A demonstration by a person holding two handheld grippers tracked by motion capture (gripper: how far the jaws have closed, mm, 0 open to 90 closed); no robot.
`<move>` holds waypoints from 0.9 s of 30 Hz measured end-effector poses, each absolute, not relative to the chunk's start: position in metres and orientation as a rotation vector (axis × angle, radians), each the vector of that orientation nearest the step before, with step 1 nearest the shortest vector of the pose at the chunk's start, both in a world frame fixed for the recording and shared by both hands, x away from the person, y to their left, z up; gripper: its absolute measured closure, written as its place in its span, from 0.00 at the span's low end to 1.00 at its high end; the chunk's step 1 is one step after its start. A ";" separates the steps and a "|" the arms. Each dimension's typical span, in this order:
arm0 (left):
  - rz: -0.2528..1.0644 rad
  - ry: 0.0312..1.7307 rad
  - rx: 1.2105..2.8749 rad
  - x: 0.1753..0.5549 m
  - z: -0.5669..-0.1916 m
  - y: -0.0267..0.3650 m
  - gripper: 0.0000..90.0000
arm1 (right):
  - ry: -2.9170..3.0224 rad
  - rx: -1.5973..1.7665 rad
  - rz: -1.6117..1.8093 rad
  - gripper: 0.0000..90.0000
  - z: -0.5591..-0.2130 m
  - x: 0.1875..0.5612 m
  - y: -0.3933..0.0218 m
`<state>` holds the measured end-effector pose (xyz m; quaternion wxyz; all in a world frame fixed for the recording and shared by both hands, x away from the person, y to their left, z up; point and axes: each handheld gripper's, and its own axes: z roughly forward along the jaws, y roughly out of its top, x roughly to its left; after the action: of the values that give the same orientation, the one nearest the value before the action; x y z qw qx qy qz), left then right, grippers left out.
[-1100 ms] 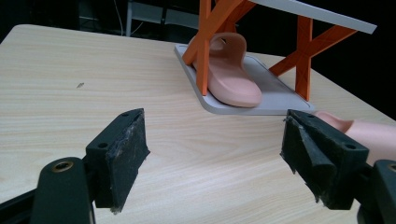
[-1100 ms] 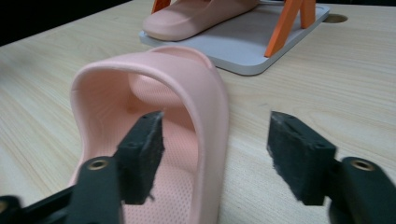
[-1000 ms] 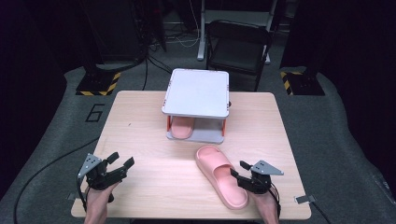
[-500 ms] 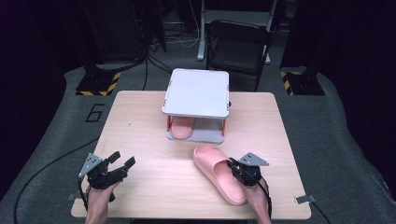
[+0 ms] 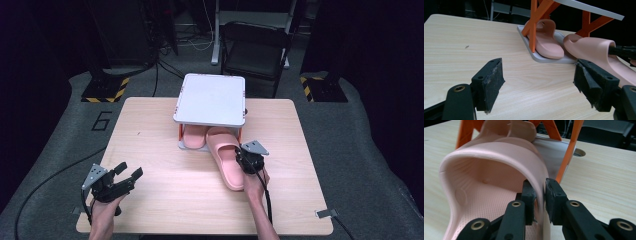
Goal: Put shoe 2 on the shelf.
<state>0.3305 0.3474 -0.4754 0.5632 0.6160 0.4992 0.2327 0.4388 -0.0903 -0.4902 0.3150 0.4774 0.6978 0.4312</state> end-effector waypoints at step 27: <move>0.533 1.146 1.478 0.334 -0.474 0.333 0.27 | 2.071 1.039 1.288 0.34 -0.507 0.392 -0.147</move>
<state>0.3338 0.3331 -0.4738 0.5635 0.6279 0.4868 0.2263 0.3919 -0.1466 -0.5066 0.2430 0.3803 0.7578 0.4712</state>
